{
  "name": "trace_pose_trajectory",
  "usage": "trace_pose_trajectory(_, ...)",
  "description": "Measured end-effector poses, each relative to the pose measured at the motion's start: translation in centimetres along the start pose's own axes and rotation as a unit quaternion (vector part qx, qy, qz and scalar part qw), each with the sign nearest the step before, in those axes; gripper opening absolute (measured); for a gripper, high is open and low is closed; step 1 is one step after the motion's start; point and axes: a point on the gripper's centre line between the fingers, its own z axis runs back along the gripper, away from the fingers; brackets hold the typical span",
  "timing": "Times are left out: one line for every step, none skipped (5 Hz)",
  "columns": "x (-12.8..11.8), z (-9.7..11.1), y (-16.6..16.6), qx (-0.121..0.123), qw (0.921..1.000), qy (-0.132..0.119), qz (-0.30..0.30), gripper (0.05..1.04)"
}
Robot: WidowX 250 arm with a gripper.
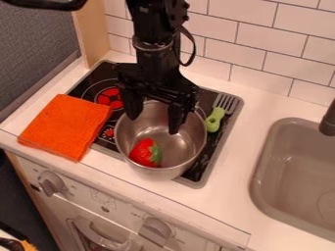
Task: Move the orange towel to the upper left side of the burner
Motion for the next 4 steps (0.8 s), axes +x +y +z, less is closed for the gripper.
trace_pose_trajectory(-0.5,-0.6,0.1,0.001,0.9999,0.017,-0.003,0.999)
trace_pose_trajectory(-1.4,0.2,4.3,0.005,0.9991,0.026,0.033,0.999)
trace_pose_trajectory(-1.9,0.9,8.8,0.013,0.9972,0.014,0.072,0.999)
trace_pose_trajectory(-2.0,0.4,12.0,0.015,0.9960,0.010,0.088,0.999)
